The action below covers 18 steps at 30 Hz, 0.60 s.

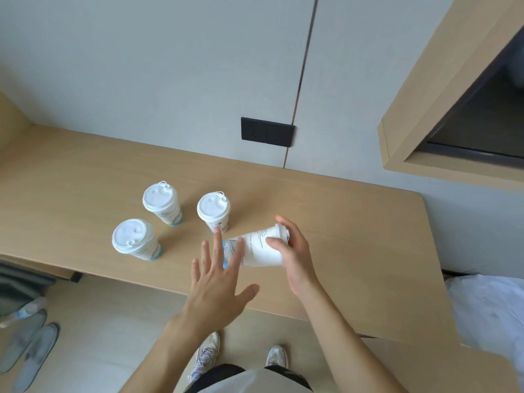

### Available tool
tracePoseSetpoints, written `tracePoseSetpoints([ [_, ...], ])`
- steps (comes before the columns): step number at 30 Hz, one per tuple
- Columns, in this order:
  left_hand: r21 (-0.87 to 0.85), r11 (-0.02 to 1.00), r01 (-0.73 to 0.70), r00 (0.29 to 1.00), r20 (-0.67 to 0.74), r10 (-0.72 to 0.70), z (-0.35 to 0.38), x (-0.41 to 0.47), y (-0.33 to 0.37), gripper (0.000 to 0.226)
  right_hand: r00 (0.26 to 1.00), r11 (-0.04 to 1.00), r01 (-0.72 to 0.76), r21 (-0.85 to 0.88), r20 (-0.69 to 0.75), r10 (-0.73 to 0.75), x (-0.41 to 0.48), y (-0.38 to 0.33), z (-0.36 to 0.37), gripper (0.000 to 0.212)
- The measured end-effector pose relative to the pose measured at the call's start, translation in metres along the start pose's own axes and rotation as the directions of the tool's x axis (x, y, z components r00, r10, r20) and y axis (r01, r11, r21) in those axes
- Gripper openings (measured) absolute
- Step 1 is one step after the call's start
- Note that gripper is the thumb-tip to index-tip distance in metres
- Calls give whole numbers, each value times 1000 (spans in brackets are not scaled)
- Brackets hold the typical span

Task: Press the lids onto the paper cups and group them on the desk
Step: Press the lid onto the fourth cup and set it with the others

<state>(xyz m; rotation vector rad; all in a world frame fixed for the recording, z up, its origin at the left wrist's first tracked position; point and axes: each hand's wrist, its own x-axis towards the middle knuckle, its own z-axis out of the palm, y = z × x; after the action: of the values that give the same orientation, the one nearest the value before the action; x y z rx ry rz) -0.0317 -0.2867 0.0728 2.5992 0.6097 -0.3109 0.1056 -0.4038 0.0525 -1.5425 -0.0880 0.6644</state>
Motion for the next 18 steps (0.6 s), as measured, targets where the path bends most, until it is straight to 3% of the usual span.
tracePoseSetpoints([
  [3,-157,987,24,995,102,-8,14,4,-44,113,980,864,196,-465,57,-191,-1,1,49,73],
  [6,-265,961,78,981,194,-26,31,11,-79,120,925,629,357,-690,168,-341,1,17,99,67],
  [12,-129,983,130,953,289,-88,52,30,-150,119,952,501,286,-817,185,-243,13,45,166,63],
  [18,-24,992,126,942,315,-112,58,51,-184,117,963,508,202,-837,76,-257,23,64,202,63],
])
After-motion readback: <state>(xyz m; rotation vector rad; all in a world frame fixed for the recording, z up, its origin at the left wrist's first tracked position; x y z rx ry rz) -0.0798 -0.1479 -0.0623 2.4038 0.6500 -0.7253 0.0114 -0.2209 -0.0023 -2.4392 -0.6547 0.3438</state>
